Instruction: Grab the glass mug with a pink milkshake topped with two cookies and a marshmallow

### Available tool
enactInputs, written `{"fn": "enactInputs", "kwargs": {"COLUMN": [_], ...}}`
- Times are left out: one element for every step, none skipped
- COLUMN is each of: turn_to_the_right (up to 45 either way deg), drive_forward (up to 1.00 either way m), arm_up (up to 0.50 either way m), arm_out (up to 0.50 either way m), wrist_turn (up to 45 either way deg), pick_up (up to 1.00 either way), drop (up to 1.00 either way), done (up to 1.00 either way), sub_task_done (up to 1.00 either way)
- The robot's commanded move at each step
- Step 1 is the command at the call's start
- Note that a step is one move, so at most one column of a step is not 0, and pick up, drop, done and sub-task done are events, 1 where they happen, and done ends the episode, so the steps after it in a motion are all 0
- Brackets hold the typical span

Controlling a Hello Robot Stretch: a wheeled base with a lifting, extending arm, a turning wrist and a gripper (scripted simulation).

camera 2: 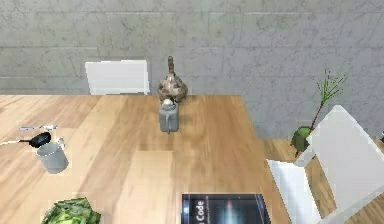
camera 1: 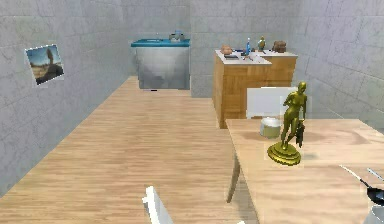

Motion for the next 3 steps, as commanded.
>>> {"fn": "enactInputs", "kwargs": {"turn_to_the_right": [0.0,0.0,0.0], "drive_forward": [0.00,0.00,0.00], "arm_up": [0.50,0.38,0.00], "arm_out": [0.00,0.00,0.48], "wrist_turn": [0.0,0.0,0.0], "pick_up": [0.00,0.00,0.00], "drop": [0.00,0.00,0.00], "done": [0.00,0.00,0.00], "sub_task_done": [0.00,0.00,0.00]}}
